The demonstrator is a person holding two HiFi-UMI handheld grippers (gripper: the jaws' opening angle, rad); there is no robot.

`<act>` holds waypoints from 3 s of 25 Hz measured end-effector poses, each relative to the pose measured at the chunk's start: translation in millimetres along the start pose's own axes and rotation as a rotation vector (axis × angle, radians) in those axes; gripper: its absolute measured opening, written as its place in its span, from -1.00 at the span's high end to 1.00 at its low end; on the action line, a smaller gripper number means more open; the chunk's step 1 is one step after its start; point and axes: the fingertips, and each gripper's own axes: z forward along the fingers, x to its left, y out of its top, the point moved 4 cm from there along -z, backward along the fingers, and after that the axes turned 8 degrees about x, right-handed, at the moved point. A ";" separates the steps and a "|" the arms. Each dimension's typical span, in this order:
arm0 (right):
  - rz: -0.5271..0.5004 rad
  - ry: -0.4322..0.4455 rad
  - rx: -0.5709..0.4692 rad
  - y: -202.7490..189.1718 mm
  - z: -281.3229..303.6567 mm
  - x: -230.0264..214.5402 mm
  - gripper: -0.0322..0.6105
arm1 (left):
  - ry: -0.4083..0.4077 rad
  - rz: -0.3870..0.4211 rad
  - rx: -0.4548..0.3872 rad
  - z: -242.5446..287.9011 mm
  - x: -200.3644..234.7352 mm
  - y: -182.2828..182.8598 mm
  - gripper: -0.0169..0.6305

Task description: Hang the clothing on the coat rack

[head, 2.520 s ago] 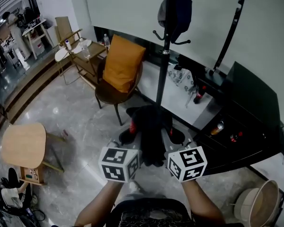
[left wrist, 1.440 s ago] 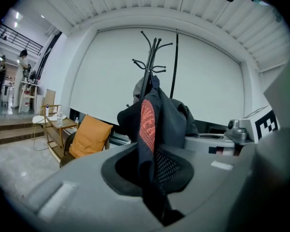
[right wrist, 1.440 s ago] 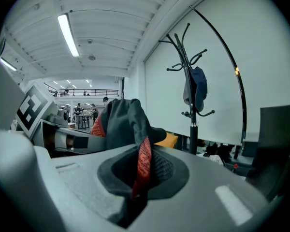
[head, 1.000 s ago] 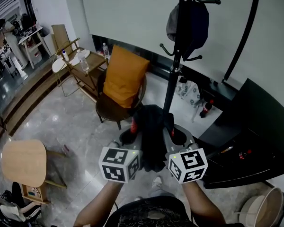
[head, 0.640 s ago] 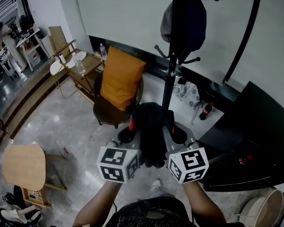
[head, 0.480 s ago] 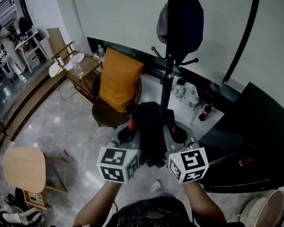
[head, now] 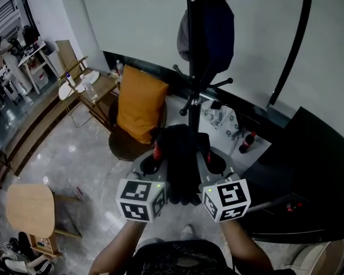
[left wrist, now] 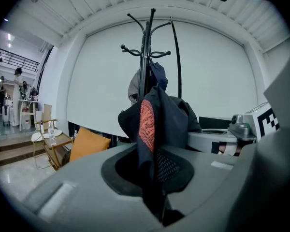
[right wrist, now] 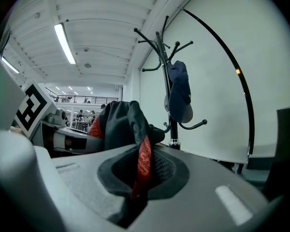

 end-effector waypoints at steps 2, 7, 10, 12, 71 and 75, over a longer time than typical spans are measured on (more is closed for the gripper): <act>-0.001 -0.004 -0.010 3.6 0.3 -5.4 0.83 | 0.002 0.001 -0.005 3.8 -1.3 4.7 0.84; -0.005 -0.024 -0.028 12.1 3.5 -18.8 0.83 | 0.005 0.013 -0.020 15.6 0.4 18.1 0.84; -0.006 -0.048 -0.035 15.4 5.2 -24.9 0.83 | -0.001 0.023 -0.030 21.4 3.4 24.0 0.84; -0.006 -0.070 -0.041 18.1 8.1 -28.7 0.83 | -0.009 0.027 -0.037 26.4 7.0 29.0 0.84; 0.069 -0.426 0.018 13.7 116.1 -44.5 0.83 | -0.426 0.142 -0.011 153.7 57.0 67.5 0.84; 0.066 -0.436 0.022 13.6 121.3 -45.3 0.83 | -0.441 0.133 -0.014 159.0 57.3 67.0 0.84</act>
